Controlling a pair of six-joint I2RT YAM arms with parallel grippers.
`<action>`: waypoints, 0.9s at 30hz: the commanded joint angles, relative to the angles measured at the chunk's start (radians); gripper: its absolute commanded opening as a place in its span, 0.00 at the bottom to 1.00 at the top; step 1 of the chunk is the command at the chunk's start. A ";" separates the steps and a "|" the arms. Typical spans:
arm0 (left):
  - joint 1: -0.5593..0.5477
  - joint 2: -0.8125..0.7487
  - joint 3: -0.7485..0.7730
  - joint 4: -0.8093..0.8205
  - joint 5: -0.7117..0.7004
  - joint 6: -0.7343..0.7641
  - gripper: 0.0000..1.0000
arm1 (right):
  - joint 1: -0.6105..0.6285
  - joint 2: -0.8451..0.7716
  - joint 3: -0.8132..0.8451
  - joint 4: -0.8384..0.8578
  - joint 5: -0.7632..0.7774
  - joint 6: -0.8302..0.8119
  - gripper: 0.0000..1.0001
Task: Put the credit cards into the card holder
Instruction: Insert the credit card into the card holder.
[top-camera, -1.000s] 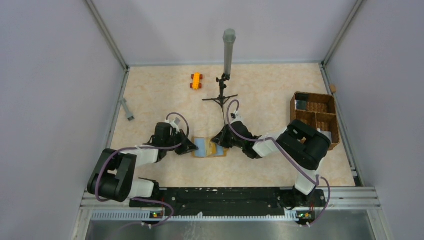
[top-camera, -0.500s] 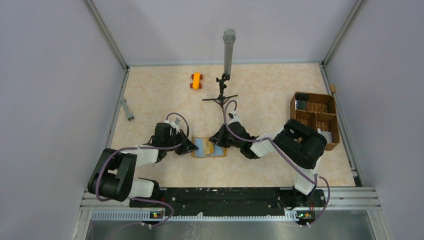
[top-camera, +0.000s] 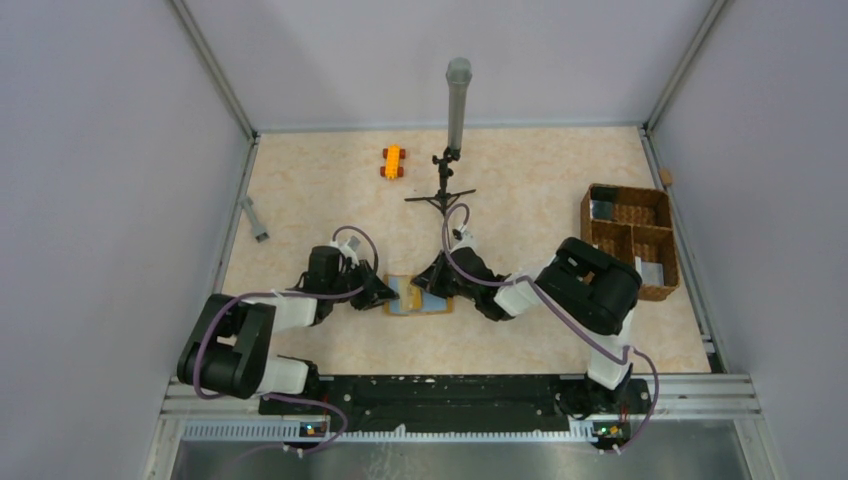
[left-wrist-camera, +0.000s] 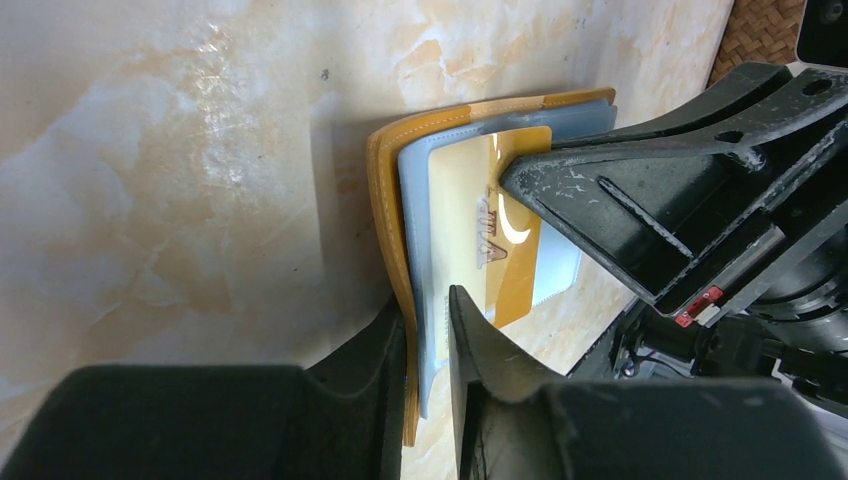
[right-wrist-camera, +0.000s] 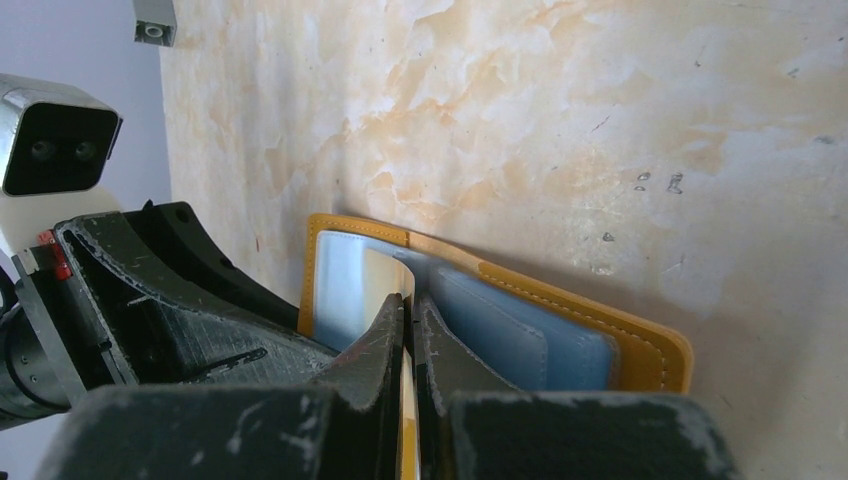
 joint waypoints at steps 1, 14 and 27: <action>-0.001 0.013 -0.024 0.076 0.067 -0.025 0.23 | 0.036 0.045 0.014 -0.078 0.025 -0.012 0.00; 0.004 0.057 -0.057 0.179 0.088 -0.074 0.08 | 0.051 0.052 0.027 -0.077 0.032 -0.016 0.03; 0.019 0.079 -0.060 0.183 0.078 -0.074 0.00 | 0.053 -0.107 0.094 -0.327 0.100 -0.223 0.39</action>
